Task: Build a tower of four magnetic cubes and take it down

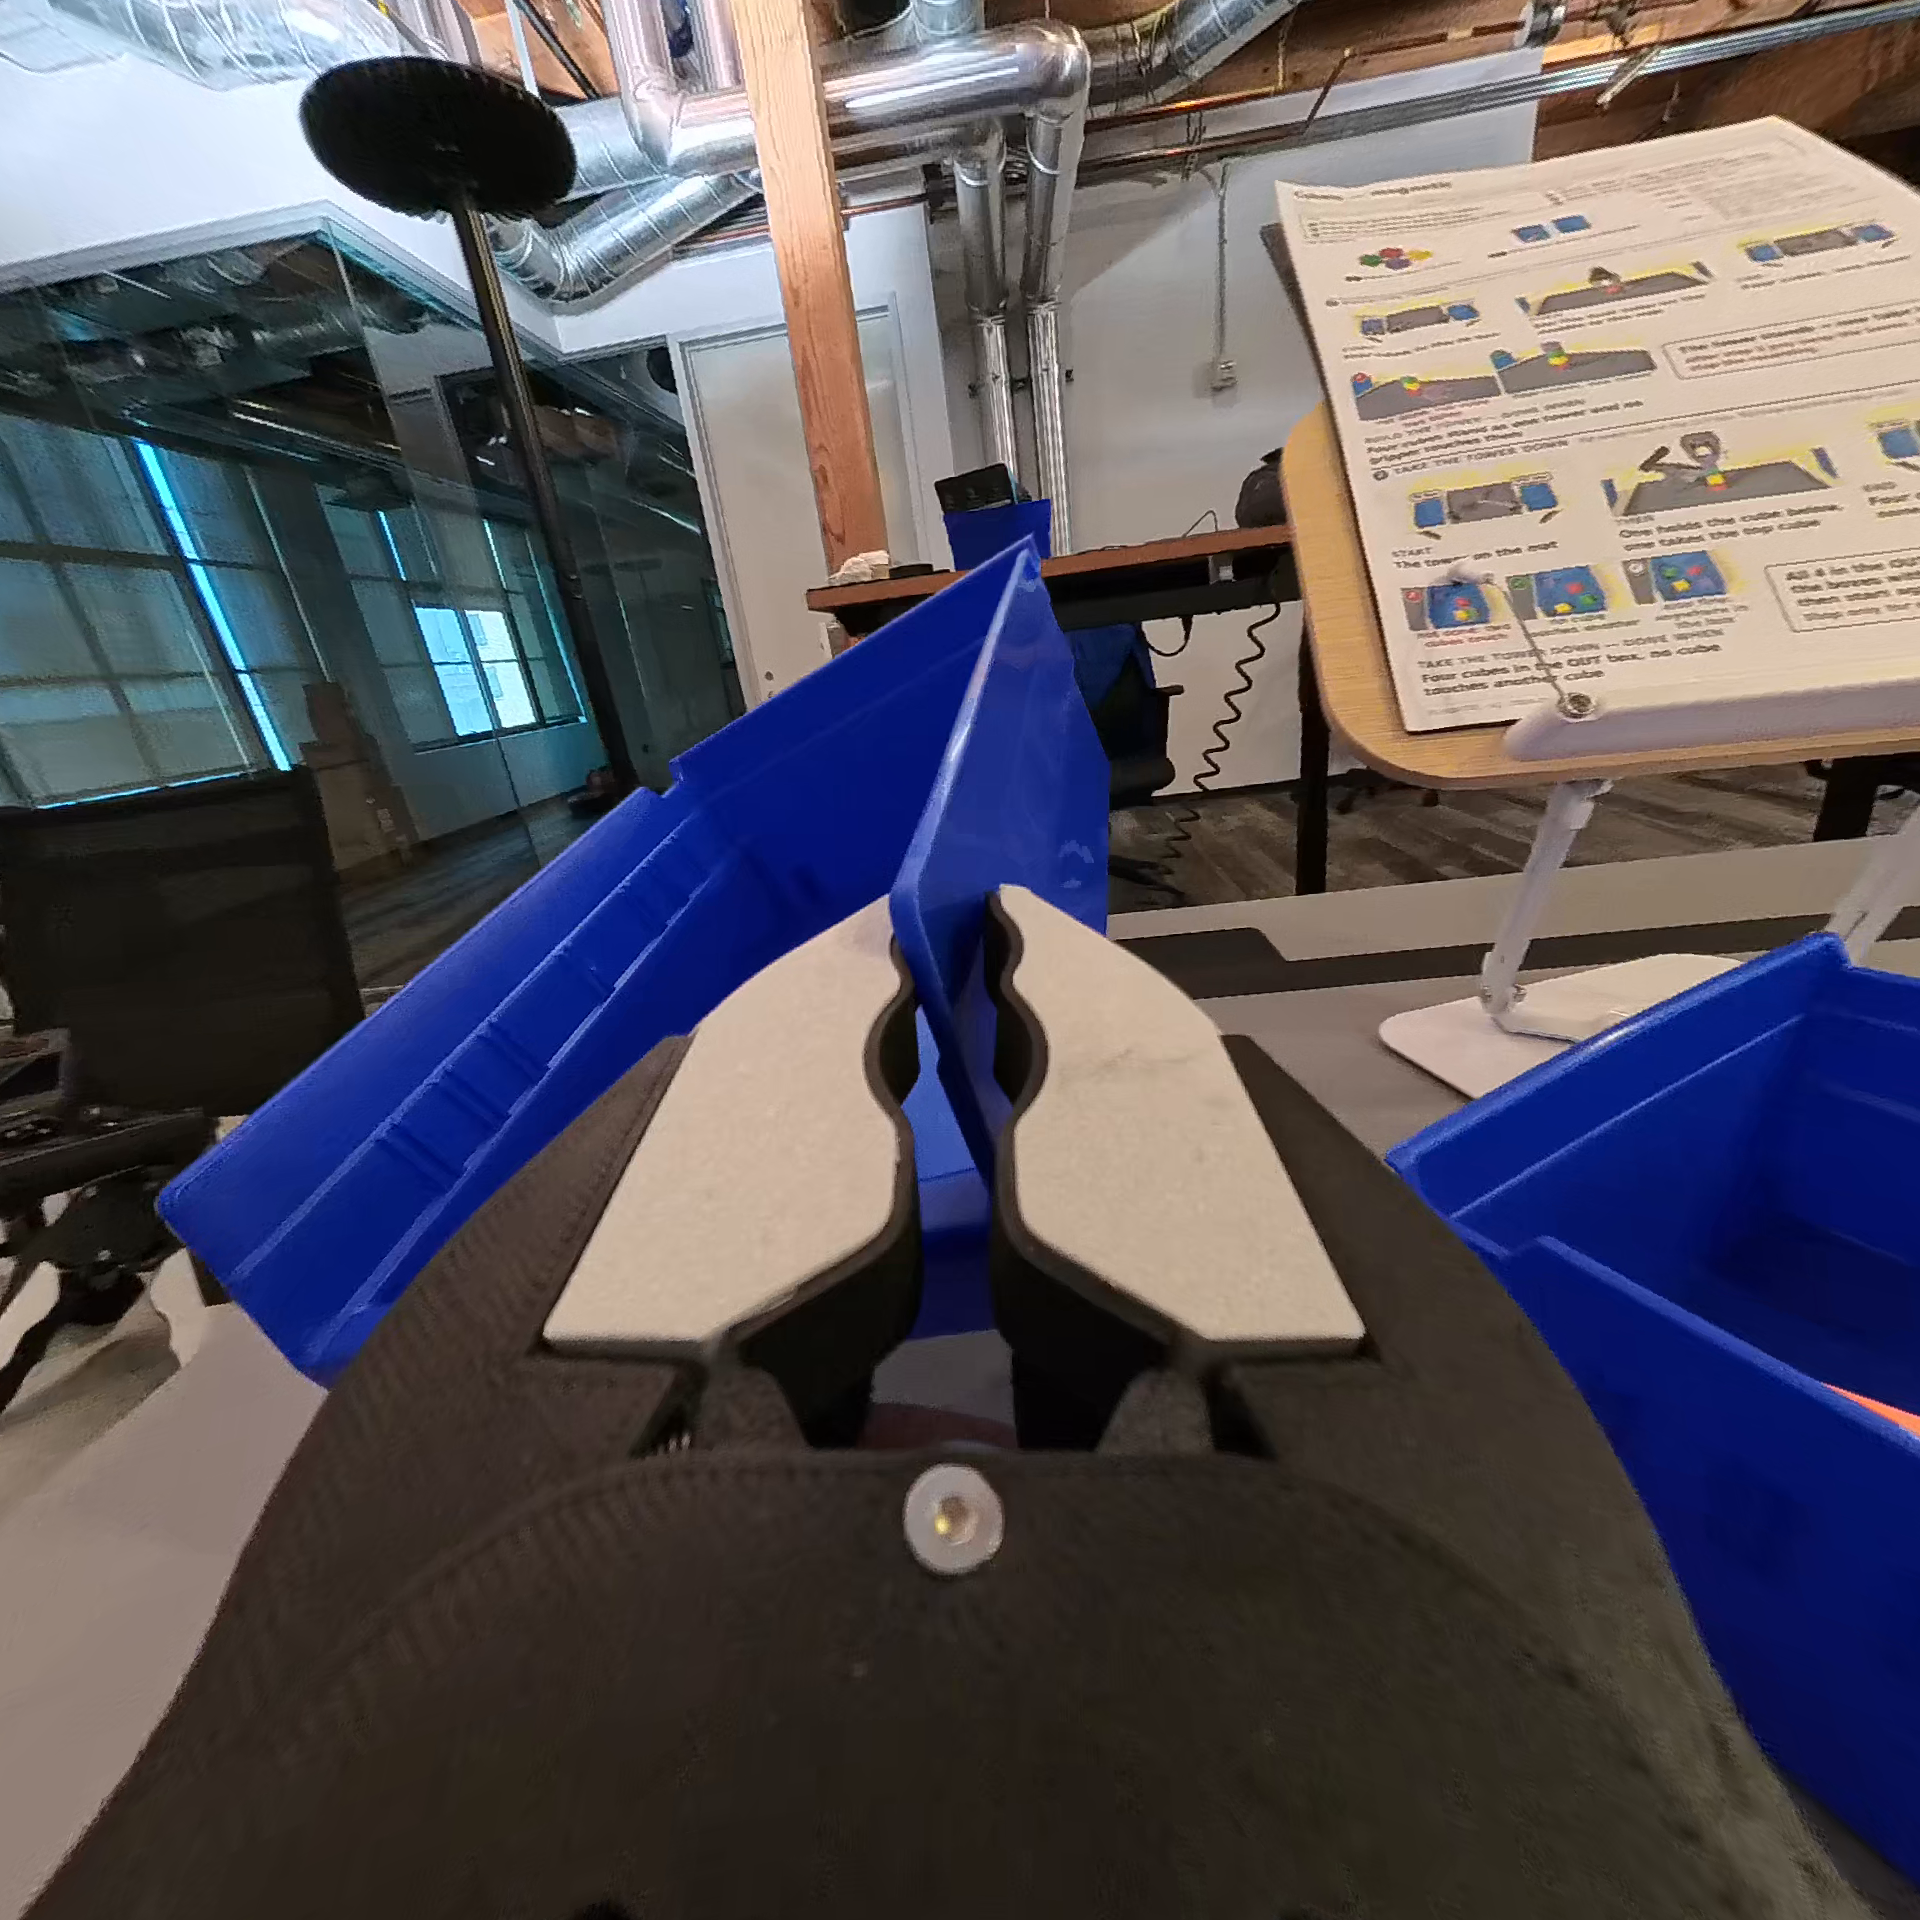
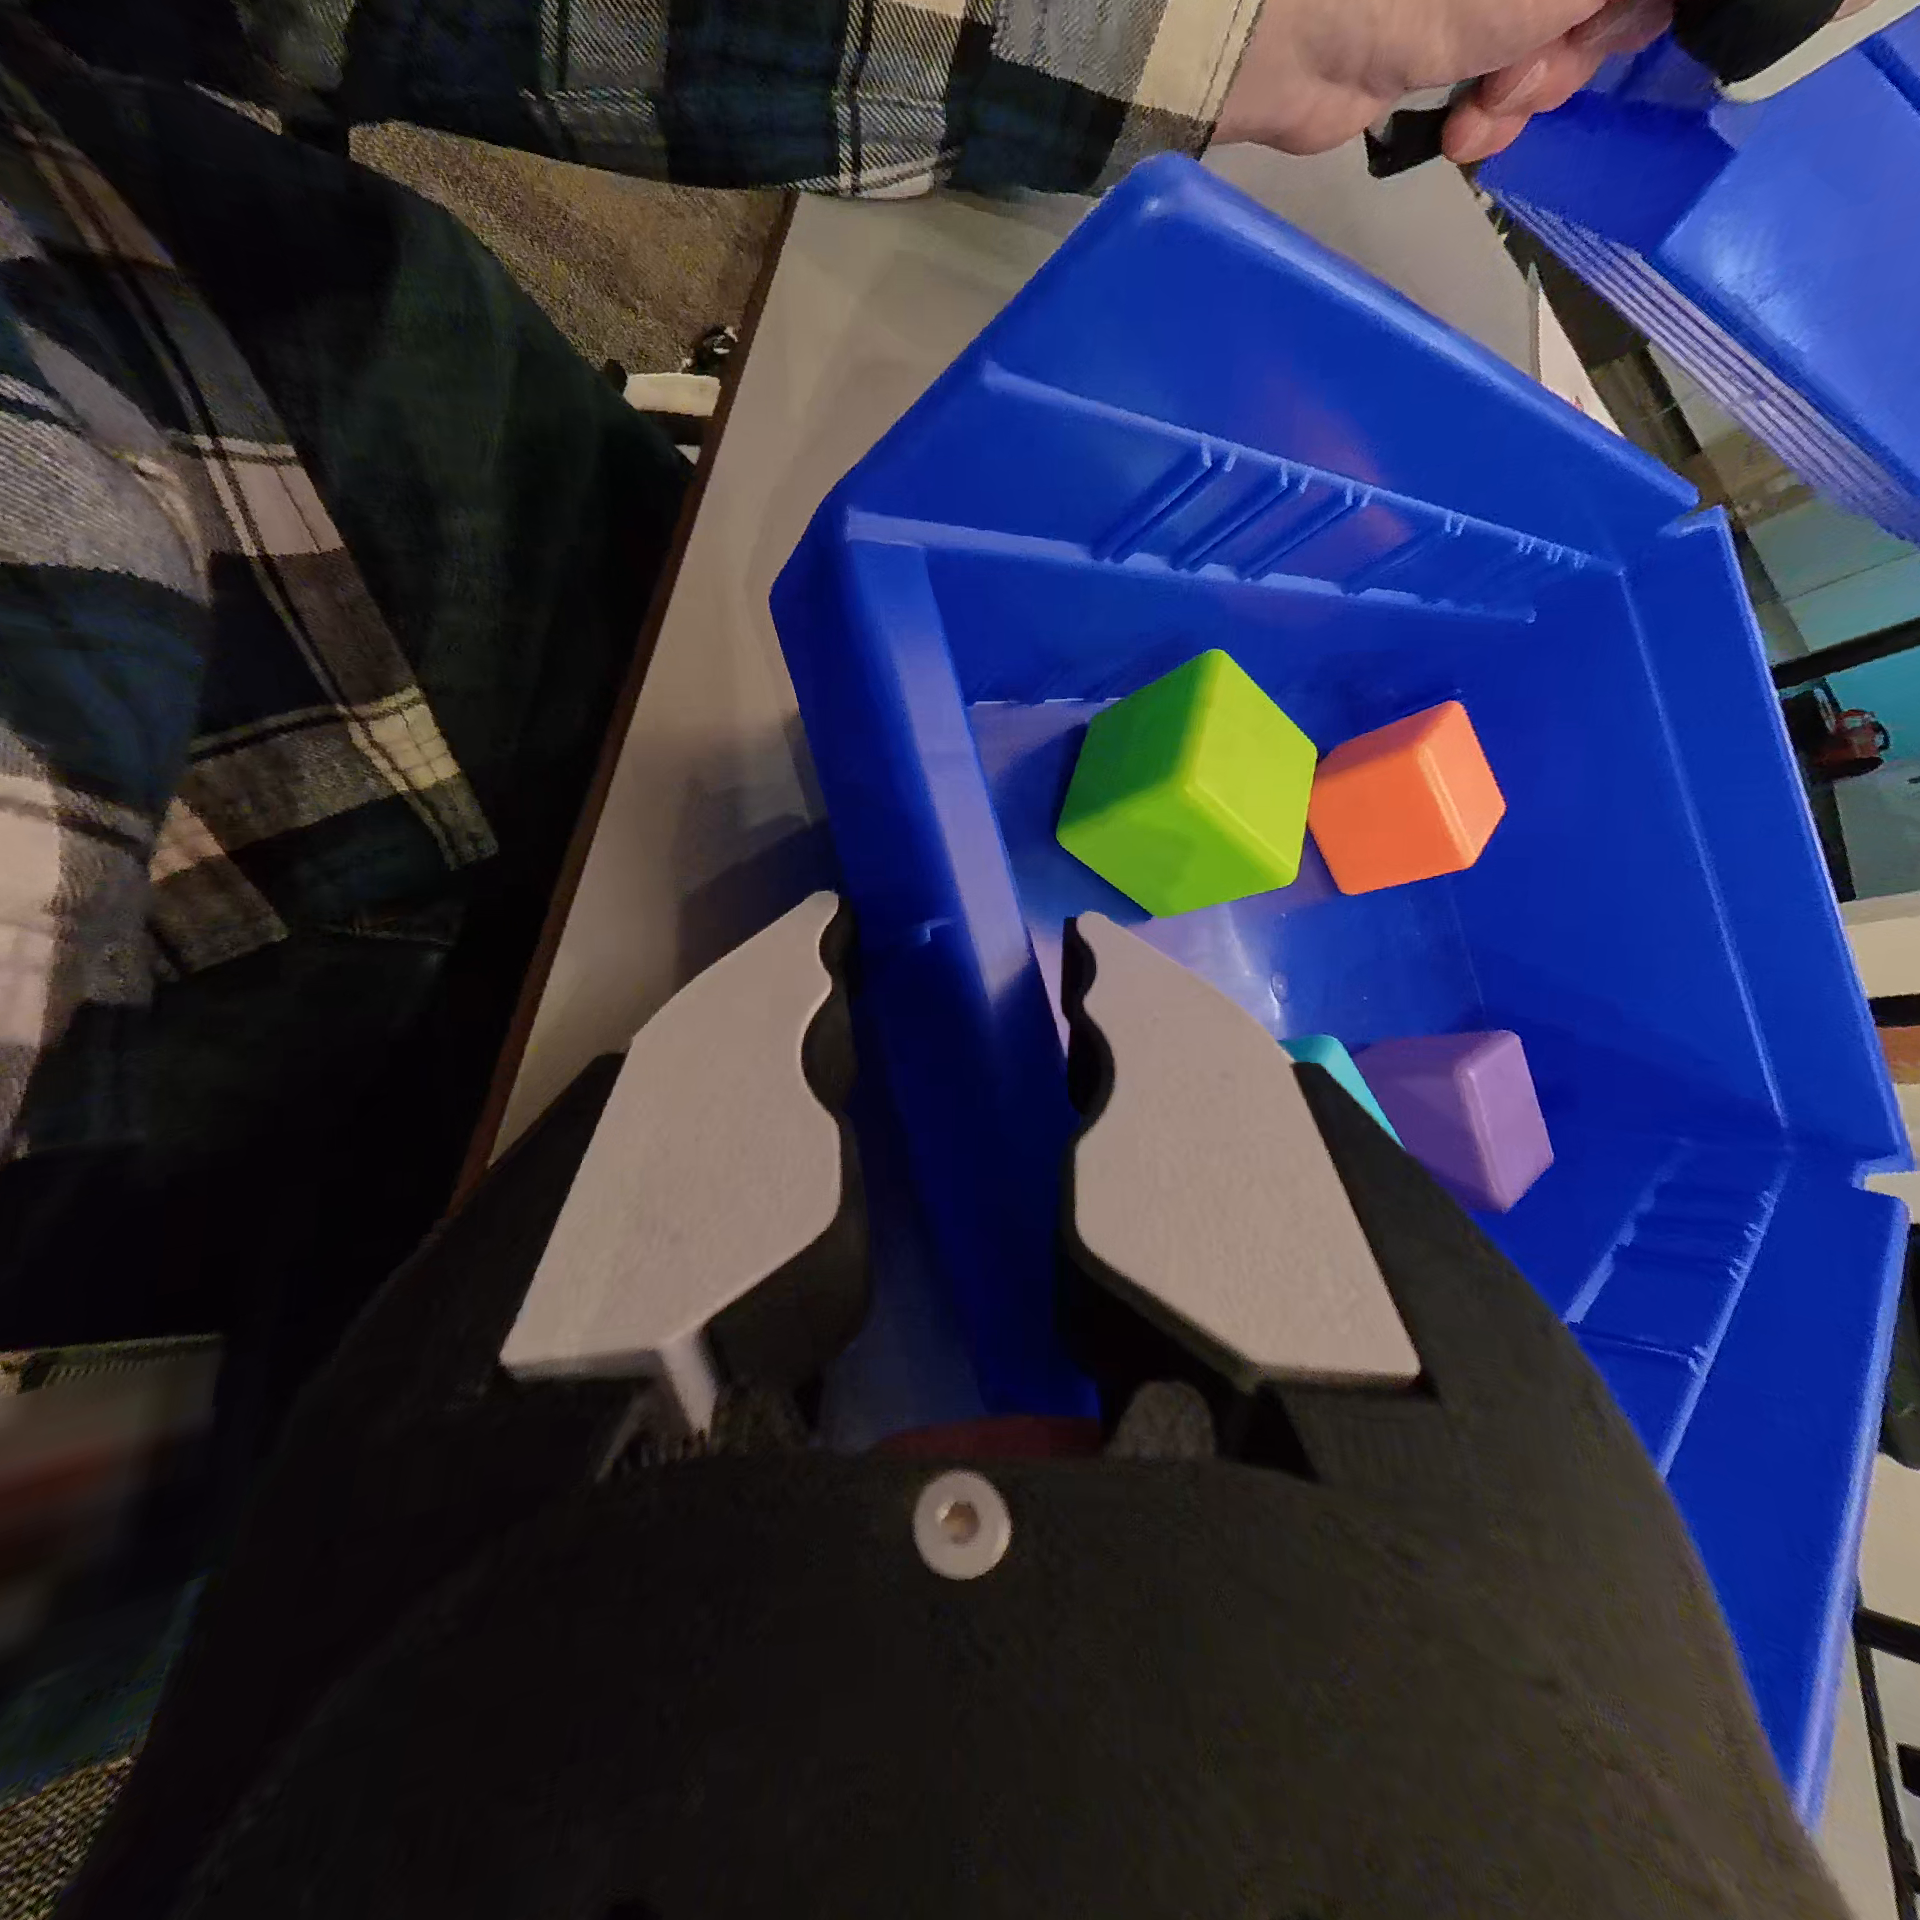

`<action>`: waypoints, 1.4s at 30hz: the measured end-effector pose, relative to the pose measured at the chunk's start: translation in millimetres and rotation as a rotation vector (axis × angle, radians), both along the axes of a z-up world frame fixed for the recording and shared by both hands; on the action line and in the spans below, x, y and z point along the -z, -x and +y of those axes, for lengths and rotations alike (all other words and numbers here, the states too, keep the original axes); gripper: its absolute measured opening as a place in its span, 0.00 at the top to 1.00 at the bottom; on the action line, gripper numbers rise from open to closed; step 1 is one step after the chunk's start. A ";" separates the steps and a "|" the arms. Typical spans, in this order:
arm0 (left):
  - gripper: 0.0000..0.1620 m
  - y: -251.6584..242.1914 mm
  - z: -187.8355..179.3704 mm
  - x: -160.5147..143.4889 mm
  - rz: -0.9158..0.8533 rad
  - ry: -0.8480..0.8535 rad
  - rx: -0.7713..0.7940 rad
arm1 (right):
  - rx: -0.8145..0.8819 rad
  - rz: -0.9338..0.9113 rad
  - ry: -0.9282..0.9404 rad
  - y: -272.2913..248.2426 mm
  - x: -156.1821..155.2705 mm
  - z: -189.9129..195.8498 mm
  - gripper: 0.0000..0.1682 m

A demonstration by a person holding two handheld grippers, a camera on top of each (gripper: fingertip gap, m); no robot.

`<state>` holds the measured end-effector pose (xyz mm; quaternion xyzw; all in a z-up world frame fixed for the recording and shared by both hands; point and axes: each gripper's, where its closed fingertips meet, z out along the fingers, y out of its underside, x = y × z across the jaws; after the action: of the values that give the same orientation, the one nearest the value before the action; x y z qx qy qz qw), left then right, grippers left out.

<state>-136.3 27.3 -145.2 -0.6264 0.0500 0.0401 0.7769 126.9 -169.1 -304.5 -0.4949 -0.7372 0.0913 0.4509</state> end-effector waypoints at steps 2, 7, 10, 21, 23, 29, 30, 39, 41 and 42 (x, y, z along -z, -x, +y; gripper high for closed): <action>0.95 8.3 -2.2 -1.0 0.004 -0.009 -0.009 | -0.010 -0.007 0.007 8.2 0.3 -2.0 0.77; 0.95 30.3 -10.4 -8.0 0.019 -0.051 -0.045 | -0.012 -0.020 0.023 33.2 1.2 0.1 0.77; 0.95 43.0 -14.6 -10.5 0.029 -0.066 -0.070 | -0.013 -0.019 0.016 51.8 1.4 7.9 0.78; 0.95 80.6 -28.9 -17.6 0.037 -0.101 -0.145 | 0.070 -0.038 0.040 123.4 2.7 72.4 0.78; 0.95 87.2 -32.0 -19.2 0.035 -0.110 -0.161 | 0.091 -0.034 0.030 135.6 2.8 89.4 0.78; 0.95 103.2 -39.6 -21.9 0.035 -0.127 -0.208 | 0.175 -0.048 0.054 165.2 3.7 143.8 0.79; 0.95 105.0 -40.5 -22.2 0.025 -0.130 -0.209 | 0.191 -0.048 0.052 169.6 3.8 152.3 0.79; 0.94 104.0 -44.1 -26.2 0.021 -0.152 -0.200 | 0.329 -0.046 0.060 206.6 4.3 219.8 0.79; 0.94 103.3 -43.8 -26.2 0.022 -0.151 -0.198 | 0.359 -0.042 0.057 215.1 4.2 233.8 0.79; 0.94 103.2 -43.2 -25.8 0.023 -0.148 -0.197 | 0.376 -0.042 0.057 219.1 4.3 240.7 0.79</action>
<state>-239.5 -15.9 -119.4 -0.5689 -0.0063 0.1271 0.8125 -92.2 71.5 -308.8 -0.6384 -0.6381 0.0160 0.4301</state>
